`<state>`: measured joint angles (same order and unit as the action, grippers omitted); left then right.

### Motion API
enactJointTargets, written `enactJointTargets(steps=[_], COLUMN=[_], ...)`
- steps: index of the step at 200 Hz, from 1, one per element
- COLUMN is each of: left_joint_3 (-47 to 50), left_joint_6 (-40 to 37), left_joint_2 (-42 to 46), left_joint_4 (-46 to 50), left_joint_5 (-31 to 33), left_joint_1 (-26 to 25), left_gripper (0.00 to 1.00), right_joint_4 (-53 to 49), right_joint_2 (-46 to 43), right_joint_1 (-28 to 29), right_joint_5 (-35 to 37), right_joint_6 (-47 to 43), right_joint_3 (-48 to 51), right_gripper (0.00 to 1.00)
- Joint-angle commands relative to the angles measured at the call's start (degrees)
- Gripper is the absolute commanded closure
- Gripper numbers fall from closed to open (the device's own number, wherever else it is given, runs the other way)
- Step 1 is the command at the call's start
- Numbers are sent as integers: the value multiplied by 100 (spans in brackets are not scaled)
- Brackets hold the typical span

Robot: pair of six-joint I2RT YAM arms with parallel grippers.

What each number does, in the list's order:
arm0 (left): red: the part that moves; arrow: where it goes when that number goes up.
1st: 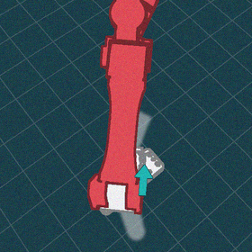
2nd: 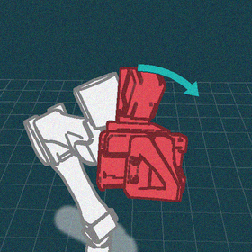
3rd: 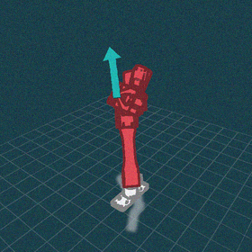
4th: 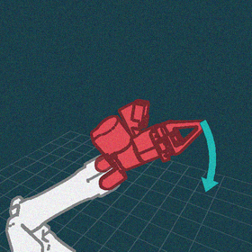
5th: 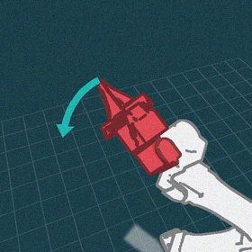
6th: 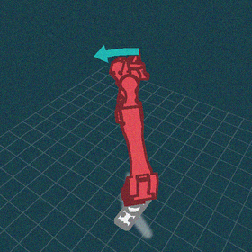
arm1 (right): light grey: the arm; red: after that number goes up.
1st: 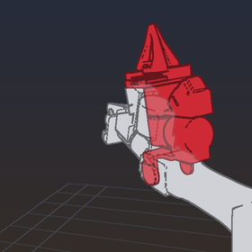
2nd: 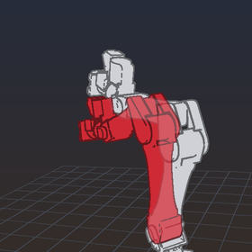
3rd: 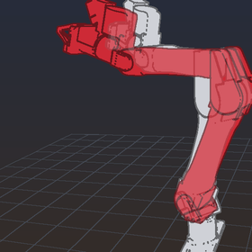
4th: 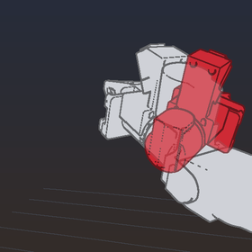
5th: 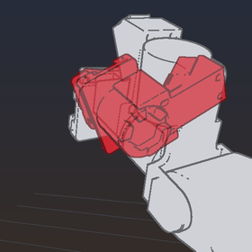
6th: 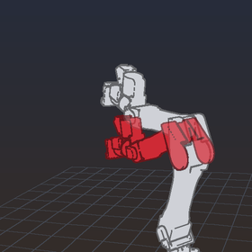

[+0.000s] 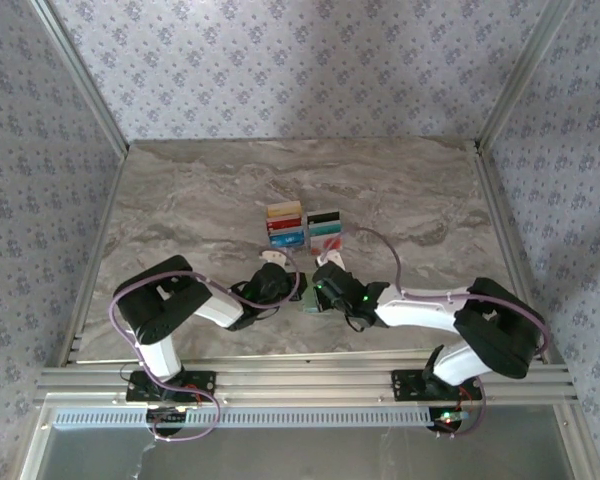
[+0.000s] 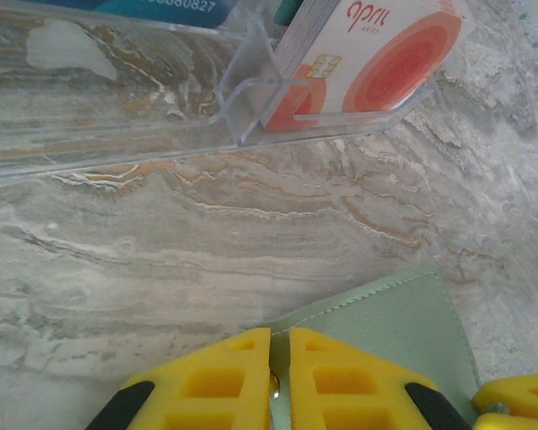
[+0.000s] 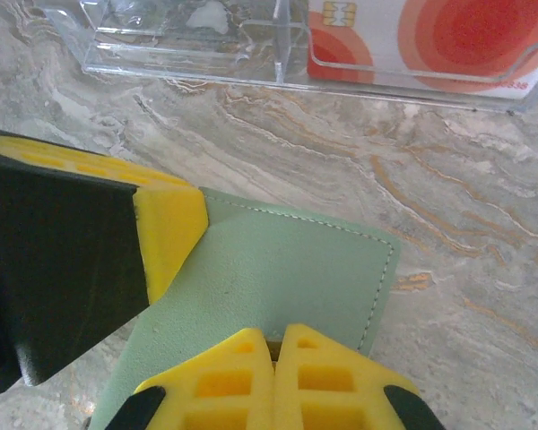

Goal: Put the credit cards into the card holder

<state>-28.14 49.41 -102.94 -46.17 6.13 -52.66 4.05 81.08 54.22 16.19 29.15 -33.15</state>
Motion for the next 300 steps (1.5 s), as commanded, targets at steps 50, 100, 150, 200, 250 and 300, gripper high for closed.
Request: enactJointTargets(steps=[50, 100, 150, 200, 250, 300], left_joint_3=[362, 319, 268, -6, -7, -25], left_joint_6=[333, 383, 398, 65, 70, 71], left_joint_2=[-664, -693, -693, -658, -675, -717], left_joint_4=[2067, 2177, 2274, 2431, 2415, 2394], left_joint_5=[95, 186, 274, 110, 111, 96], left_joint_1=[-33, -35, -51, -190, -209, -208], left_gripper=[93, 94, 97, 93, 93, 93], right_joint_4=[182, -30, -183, -745, -1864, -879], right_joint_2=[-800, -1107, -1127, -1442, -1844, -1382], right_joint_1=[-580, -859, -941, -961, -143, 406], right_joint_5=[-582, -621, -476, 396, 1817, 240], right_joint_6=[258, 332, 535, 1055, 1225, 734], right_joint_3=[699, 880, 953, 994, 517, 7], right_gripper=[100, 100, 100, 73, 56, 54])
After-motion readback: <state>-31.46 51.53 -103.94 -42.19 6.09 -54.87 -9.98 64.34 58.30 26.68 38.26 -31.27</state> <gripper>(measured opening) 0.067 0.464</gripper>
